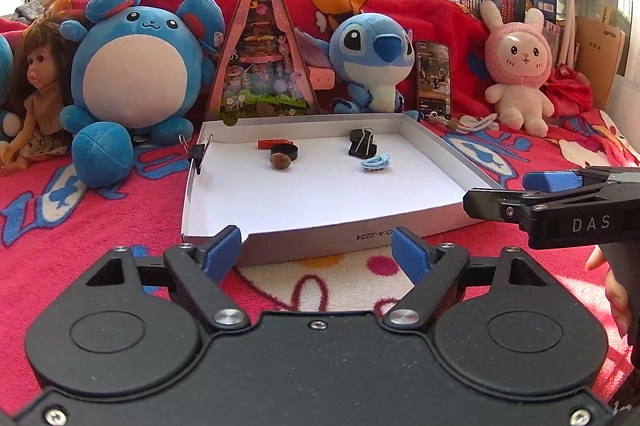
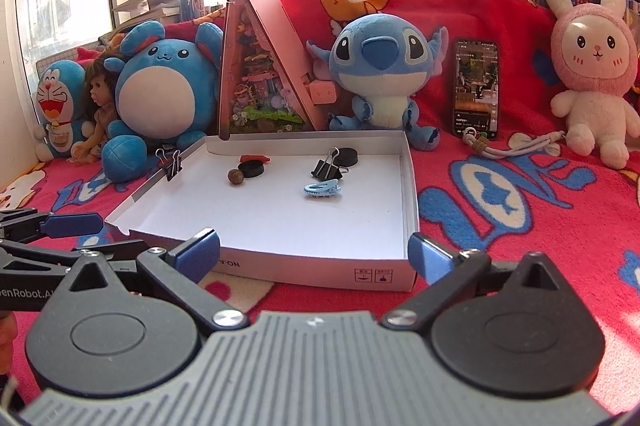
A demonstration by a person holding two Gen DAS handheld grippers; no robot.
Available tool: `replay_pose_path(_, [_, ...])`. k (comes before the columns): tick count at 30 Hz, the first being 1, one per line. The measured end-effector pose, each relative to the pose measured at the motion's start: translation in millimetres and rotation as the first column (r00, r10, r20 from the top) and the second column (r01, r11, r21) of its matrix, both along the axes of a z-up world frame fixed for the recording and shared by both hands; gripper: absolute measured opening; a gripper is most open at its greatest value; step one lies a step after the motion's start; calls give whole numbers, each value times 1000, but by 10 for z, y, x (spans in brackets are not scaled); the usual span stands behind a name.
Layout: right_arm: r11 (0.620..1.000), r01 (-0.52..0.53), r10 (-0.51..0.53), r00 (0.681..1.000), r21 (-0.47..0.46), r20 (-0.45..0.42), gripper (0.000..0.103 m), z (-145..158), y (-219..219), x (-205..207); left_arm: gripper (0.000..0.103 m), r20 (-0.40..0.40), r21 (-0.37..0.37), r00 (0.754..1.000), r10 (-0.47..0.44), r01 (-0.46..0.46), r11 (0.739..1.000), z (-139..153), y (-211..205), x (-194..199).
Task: Organize rigid objects
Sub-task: 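Lift both open tools out of the box toward the remaining objects, then grasp the clear plastic ball with the left tool while the right grasps another blue hair clip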
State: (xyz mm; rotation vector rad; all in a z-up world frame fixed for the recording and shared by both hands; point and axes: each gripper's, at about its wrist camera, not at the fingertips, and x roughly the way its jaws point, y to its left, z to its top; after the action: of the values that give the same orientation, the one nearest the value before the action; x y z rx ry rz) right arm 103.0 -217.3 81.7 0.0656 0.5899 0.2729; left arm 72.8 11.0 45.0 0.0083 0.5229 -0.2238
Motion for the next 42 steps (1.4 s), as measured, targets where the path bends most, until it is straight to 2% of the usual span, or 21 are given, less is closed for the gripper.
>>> replay_pose_path(8, [1000, -5, 4, 1000, -17, -1, 103, -69, -6, -157, 82, -8, 22, 1000, -10, 10, 1000, -93, -11, -165])
replay_pose_path(23, [991, -51, 55, 998, -123, 31, 103, -172, 59, -615, 83, 10, 62, 1000, -28, 27, 998, -184, -49, -526])
replay_pose_path(29, [987, -75, 77, 997, -141, 12, 103, -260, 112, -748, 85, -3, 63, 998, -70, 70, 996, -234, -64, -672])
replay_pose_path(37, [981, -94, 95, 995, -168, -4, 103, -422, 208, -890, 85, -4, 91, 998, -63, 63, 994, -331, -16, -744])
replay_pose_path(42, [984, -101, 100, 995, -146, -12, 96, -436, 230, -894, 85, -7, 77, 998, -61, 61, 995, -326, 66, -773])
